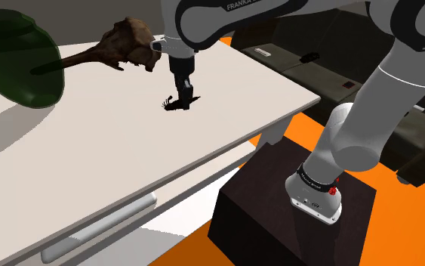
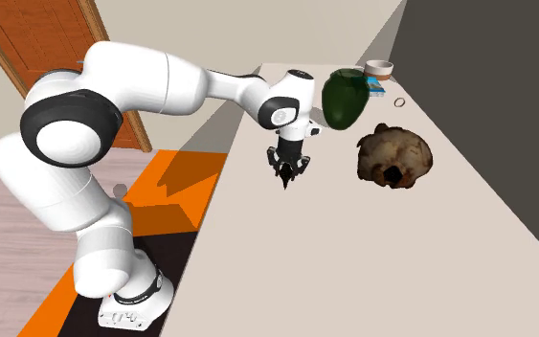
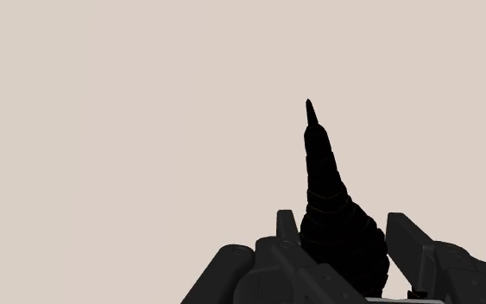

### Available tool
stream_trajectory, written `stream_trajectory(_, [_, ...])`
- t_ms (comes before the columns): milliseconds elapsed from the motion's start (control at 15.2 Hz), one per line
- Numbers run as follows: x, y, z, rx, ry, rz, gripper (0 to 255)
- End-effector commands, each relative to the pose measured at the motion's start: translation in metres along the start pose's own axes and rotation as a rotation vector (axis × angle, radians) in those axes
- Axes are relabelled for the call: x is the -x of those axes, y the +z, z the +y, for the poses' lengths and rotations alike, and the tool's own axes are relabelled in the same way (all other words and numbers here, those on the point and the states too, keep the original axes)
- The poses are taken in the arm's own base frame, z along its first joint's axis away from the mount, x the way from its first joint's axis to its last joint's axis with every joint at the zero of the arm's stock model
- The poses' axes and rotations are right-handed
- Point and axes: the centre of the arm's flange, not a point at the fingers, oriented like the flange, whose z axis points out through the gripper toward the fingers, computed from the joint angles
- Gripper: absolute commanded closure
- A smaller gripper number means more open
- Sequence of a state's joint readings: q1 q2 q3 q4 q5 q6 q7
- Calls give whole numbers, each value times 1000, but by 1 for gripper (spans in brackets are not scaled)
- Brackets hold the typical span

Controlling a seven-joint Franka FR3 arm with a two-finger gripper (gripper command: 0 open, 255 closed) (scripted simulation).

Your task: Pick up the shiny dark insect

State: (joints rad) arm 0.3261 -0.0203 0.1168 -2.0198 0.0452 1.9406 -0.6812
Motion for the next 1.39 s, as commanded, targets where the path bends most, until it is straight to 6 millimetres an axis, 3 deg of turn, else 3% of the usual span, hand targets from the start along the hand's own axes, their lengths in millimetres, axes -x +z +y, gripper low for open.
stream_trajectory(0, [0, 1, 0, -1, 0, -1, 255])
stream_trajectory(330, [0, 0, 0, -1, 0, -1, 255])
stream_trajectory(1320, [2, -79, -5, -1, 0, -1, 255])
